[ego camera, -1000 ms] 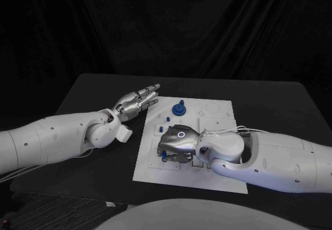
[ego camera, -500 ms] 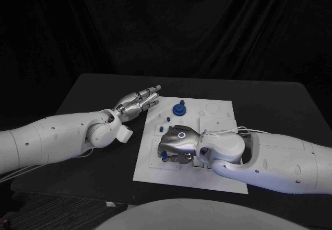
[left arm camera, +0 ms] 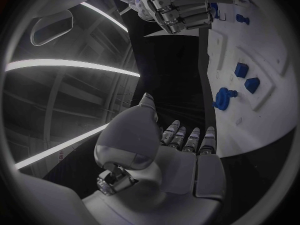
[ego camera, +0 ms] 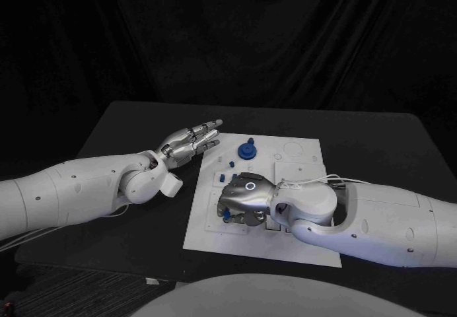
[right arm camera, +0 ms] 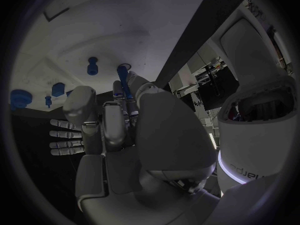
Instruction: Assemble the parts on the task board
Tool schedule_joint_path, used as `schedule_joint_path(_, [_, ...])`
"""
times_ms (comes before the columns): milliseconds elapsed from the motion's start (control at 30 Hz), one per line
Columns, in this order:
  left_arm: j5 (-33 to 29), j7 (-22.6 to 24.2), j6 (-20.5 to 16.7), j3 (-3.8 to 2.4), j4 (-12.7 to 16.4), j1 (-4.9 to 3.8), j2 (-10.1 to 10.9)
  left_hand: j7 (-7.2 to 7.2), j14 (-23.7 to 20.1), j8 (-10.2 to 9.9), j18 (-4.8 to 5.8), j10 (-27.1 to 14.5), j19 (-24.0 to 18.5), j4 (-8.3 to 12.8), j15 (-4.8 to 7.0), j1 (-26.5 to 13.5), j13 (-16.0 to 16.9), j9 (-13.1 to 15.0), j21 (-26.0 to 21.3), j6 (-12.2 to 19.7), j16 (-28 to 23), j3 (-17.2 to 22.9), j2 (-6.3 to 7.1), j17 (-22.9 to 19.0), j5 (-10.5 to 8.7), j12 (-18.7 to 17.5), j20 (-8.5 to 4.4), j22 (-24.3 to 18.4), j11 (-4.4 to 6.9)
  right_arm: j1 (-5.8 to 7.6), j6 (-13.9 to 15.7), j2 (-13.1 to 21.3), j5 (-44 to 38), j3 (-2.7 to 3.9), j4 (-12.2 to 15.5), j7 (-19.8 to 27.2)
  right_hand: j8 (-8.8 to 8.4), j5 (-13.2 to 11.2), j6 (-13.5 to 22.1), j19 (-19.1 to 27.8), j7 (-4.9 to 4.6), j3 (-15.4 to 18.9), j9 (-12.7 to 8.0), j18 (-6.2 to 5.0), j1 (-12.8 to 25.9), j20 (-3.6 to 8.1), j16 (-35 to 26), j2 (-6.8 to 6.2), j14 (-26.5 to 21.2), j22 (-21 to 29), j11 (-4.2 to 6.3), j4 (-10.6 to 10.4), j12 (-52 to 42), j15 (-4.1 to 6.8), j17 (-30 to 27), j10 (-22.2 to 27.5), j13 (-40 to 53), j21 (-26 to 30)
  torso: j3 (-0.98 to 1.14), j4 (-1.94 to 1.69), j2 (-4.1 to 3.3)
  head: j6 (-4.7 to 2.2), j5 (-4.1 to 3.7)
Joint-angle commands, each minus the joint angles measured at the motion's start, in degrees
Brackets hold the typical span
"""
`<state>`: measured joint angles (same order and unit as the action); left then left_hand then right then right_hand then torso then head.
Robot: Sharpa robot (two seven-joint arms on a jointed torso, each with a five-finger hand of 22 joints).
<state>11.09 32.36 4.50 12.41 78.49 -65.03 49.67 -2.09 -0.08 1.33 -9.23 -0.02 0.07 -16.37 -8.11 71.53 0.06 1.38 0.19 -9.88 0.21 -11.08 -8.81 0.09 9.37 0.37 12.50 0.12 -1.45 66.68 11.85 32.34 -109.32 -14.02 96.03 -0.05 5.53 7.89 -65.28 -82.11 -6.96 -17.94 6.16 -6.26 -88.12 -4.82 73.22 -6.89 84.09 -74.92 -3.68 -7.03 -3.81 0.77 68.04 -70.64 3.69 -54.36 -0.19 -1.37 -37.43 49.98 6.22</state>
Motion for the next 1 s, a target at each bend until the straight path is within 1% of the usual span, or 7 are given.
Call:
schedule_joint_path(33, [-0.3,0.1,0.9,-0.05,0.0,0.09,0.0,-0.45,0.1,0.2,0.89,0.1,0.0,0.0,-0.51,0.7,0.0,0.1,-0.1,-0.2,-0.2,-0.4,-0.12,-0.1,0.44,-0.3,0.33,0.1,-0.53,-0.32,-1.2,0.2,-0.1,-0.16,0.1,-0.9,-0.34,-0.3,-0.1,-0.2,-0.03,-0.4,0.1,0.47,0.2,0.1,0.0,-0.32,1.7,-7.5,0.02,0.1,0.0,0.32,-0.1,-0.2,0.0,-0.2,0.0,0.0,-0.01,0.02,0.08])
schedule_joint_path(200, [-0.3,-0.1,1.1,-0.05,-0.1,0.1,0.0,-0.51,0.1,0.2,0.92,0.1,0.0,0.0,-0.62,0.9,0.0,0.1,-0.1,-0.3,-0.2,-0.5,-0.26,-0.1,0.58,-0.3,0.4,0.1,-0.64,-0.38,-1.2,0.4,-0.1,-0.16,0.3,-1.0,-0.39,-0.3,0.0,-0.2,-0.04,-0.4,0.1,0.48,0.3,0.1,0.0,-0.34,1.7,-7.5,0.0,0.0,0.1,0.3,-0.1,-0.1,0.0,-0.3,0.0,-0.01,0.0,0.02,-0.1])
schedule_joint_path(767, [-0.3,-0.7,1.5,-0.05,-0.4,0.15,-0.2,-0.94,0.1,0.3,1.04,0.1,0.0,0.1,-1.0,1.6,0.0,0.2,-0.1,-0.7,-0.2,-0.8,-1.01,-0.1,1.34,-0.2,0.69,0.3,-1.15,-0.85,-0.9,0.4,-0.1,-0.16,0.2,-1.3,-0.86,-0.9,0.4,-0.1,-0.18,-0.5,0.0,0.48,1.0,0.02,-0.2,-0.55,1.7,-7.4,-0.18,-0.3,0.3,0.15,-0.2,0.4,-0.1,-0.2,0.01,0.01,-0.01,0.02,-0.11])
schedule_joint_path(867, [-0.3,-0.8,1.6,-0.05,-0.4,0.16,-0.2,-1.14,0.1,0.3,1.06,0.1,0.0,0.2,-1.11,2.0,0.0,0.2,-0.1,-0.8,-0.2,-0.9,-1.25,-0.1,1.76,-0.2,0.79,0.3,-1.3,-1.01,-1.5,0.4,-0.1,-0.16,0.1,-1.9,-1.85,-1.2,2.0,0.1,-0.77,-0.7,-0.3,0.47,1.6,-0.23,-0.3,-1.11,1.5,-7.3,-0.74,-0.5,0.4,-0.29,-0.4,2.1,-0.2,0.3,0.01,-0.01,-0.01,0.02,-0.09])
schedule_joint_path(900, [-0.3,-0.8,1.6,-0.05,-0.4,0.16,-0.2,-1.19,0.1,0.3,1.06,0.1,0.0,0.2,-1.13,2.1,0.0,0.2,-0.1,-0.8,-0.2,-1.0,-1.31,-0.1,1.93,-0.2,0.81,0.3,-1.36,-1.05,-1.7,0.4,-0.1,-0.16,0.0,-2.2,-2.08,-1.2,3.1,0.2,-1.18,-0.7,-0.6,0.48,1.9,-0.39,-0.3,-1.44,1.5,-7.3,-1.07,-0.7,0.4,-0.61,-0.4,3.2,-0.2,0.4,0.01,-0.01,-0.01,0.02,-0.08])
schedule_joint_path(933, [-0.3,-0.9,1.7,-0.05,-0.4,0.16,-0.2,-1.21,0.1,0.3,1.06,0.1,0.0,0.2,-1.15,2.2,0.0,0.2,-0.1,-0.8,-0.2,-1.0,-1.36,-0.1,2.04,-0.2,0.83,0.3,-1.4,-1.09,-1.9,0.4,-0.1,-0.16,-0.1,-2.6,-2.1,-1.3,5.7,0.4,-1.82,-0.6,-1.2,0.43,2.3,-0.74,-0.6,-2.02,1.3,-7.1,-1.69,-0.8,0.4,-1.14,-0.7,5.4,-0.2,1.0,0.01,0.0,-0.01,0.02,-0.05])
schedule_joint_path(1000, [-0.3,-0.9,1.7,-0.05,-0.4,0.17,-0.2,-1.26,0.1,0.3,1.06,0.1,0.0,0.3,-1.17,2.3,0.0,0.2,-0.1,-0.9,-0.2,-1.0,-1.43,-0.1,2.25,-0.2,0.86,0.3,-1.46,-1.16,-2.0,0.4,-0.1,-0.16,-0.1,-3.3,-2.0,-1.5,10.0,0.6,-2.02,-0.2,-2.2,0.36,2.5,-1.15,-0.9,-2.64,1.1,-7.0,-2.27,-0.6,0.4,-1.54,-1.1,8.7,-0.2,1.5,0.0,0.0,0.0,0.02,0.0])
